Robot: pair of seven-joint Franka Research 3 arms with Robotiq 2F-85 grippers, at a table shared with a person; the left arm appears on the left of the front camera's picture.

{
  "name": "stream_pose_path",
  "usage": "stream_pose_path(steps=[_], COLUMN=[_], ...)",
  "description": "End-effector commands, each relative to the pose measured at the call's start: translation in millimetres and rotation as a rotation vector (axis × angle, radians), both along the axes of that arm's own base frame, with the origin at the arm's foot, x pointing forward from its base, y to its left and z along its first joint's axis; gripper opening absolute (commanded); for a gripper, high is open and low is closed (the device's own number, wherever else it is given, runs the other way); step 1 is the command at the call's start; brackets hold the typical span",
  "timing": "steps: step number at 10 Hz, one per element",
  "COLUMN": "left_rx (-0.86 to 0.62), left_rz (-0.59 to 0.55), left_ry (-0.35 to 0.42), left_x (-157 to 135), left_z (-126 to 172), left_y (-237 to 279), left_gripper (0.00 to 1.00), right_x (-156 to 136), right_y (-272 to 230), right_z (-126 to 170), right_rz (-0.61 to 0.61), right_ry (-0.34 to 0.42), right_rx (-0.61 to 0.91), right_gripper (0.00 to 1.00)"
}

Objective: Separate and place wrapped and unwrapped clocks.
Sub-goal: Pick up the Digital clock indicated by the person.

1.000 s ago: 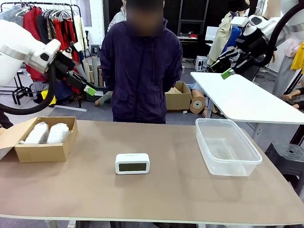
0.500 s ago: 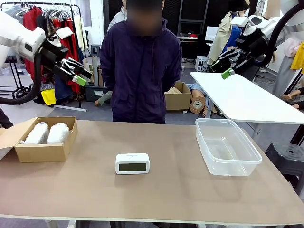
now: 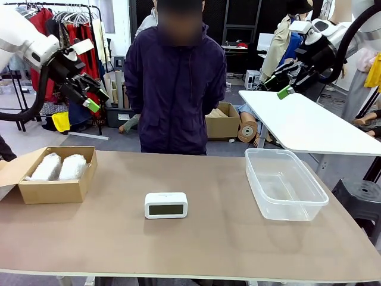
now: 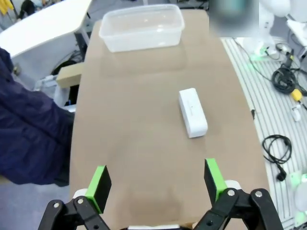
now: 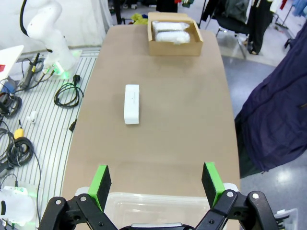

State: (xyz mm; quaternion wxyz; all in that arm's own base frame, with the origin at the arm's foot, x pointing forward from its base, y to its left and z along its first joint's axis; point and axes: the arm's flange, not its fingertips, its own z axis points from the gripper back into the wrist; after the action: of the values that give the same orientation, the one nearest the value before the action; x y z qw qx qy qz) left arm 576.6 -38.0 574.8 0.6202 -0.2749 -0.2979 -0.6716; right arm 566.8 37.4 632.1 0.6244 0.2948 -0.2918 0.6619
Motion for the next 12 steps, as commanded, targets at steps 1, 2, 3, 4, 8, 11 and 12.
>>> stream_pose_path(steps=[1, 2, 3, 4, 8, 11, 12], left_rx=[0.017, 0.015, 0.009, -0.024, 0.012, 0.012, 0.012], left_rz=[0.05, 0.067, 0.1, 0.169, 0.058, 0.058, 0.058], left_ry=[-0.022, -0.026, -0.02, 0.034, -0.028, -0.028, -0.028], left_x=[1.0, 2.5, 1.8, 5.1, 7.9, 7.9, 7.9], left_z=[-1.5, -2.8, -4.5, -2.9, -1.3, -1.3, -1.3], left_y=[-3.1, -2.0, -4.6, -3.9, 1.4, 1.4, 1.4], left_gripper=[1.0, 1.0, 1.0, 1.0, 1.0, 1.0, 1.0], right_x=[0.4, 0.4, 0.4, 0.4, 0.4, 0.4, 0.4], right_y=[2.9, 2.9, 2.9, 2.9, 2.9, 2.9, 2.9], right_z=[2.6, 2.6, 2.6, 2.6, 2.6, 2.6, 2.6], right_rz=[-0.022, -0.022, -0.022, -0.022, -0.022, -0.022, -0.022], right_ry=[0.006, 0.006, 0.006, 0.006, 0.006, 0.006, 0.006], right_rx=[-0.022, -0.022, -0.022, -0.022, -0.022, -0.022, -0.022], right_gripper=[1.0, 1.0, 1.0, 1.0, 1.0, 1.0, 1.0])
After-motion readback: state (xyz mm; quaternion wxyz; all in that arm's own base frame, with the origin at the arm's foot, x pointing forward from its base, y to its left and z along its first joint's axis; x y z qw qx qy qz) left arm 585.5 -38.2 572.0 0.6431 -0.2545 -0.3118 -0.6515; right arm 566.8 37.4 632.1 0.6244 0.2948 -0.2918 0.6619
